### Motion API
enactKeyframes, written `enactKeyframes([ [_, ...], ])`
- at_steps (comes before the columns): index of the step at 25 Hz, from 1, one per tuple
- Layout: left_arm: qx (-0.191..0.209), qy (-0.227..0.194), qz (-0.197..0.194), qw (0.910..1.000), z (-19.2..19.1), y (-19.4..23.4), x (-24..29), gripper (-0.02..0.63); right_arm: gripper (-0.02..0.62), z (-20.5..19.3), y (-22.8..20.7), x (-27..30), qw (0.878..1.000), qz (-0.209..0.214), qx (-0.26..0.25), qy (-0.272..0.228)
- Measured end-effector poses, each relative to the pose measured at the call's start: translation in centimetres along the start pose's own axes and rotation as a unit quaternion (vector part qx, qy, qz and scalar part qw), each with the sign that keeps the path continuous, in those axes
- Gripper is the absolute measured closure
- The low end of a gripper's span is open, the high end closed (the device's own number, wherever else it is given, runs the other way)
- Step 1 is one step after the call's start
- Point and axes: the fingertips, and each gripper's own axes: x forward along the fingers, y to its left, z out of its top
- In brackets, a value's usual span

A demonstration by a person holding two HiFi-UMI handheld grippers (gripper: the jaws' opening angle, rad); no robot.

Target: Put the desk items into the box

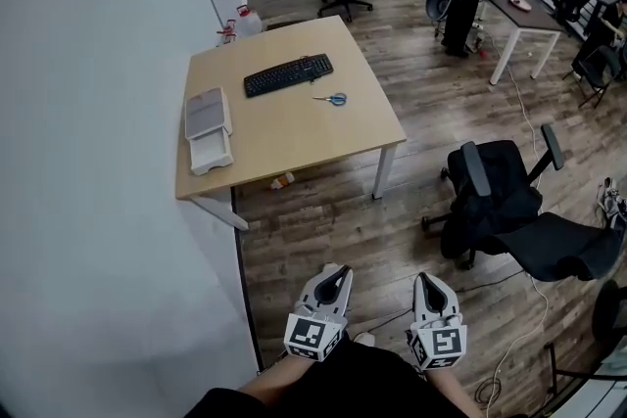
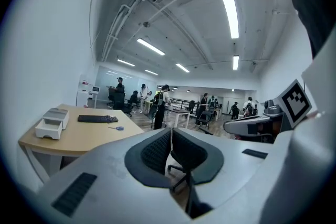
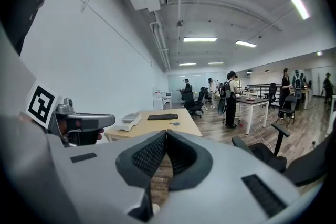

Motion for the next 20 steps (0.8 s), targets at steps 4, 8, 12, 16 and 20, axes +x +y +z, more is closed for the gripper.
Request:
enactKeyframes([
  [4,-0.028,0.015,0.0,0.9995,-0.9,3.1,3.4,0.584,0.535,-1.0,-0.6,4.3,0.999,0.017,0.012,0.027],
  [8,-0.019,0.019,-0.009,0.9996,0.3,6.4,7.3,0.584,0.535,1.1,-0.1,9.3,0.999,0.045,0.014,0.016],
  [12,-0.026,0.019,-0.016,0.9993,1.7,9.1,10.0,0.584,0.535,3.2,-0.6,13.6,0.999,0.035,0.013,0.024],
  [16,-0.028,0.021,-0.03,0.9989,2.7,12.6,12.8,0.584,0.535,4.7,-1.1,18.4,0.999,0.02,0.013,0.029],
  [20,-0.031,0.02,-0.043,0.9984,3.7,16.5,15.1,0.584,0.535,6.2,-0.8,22.9,0.999,0.011,0.012,0.034],
])
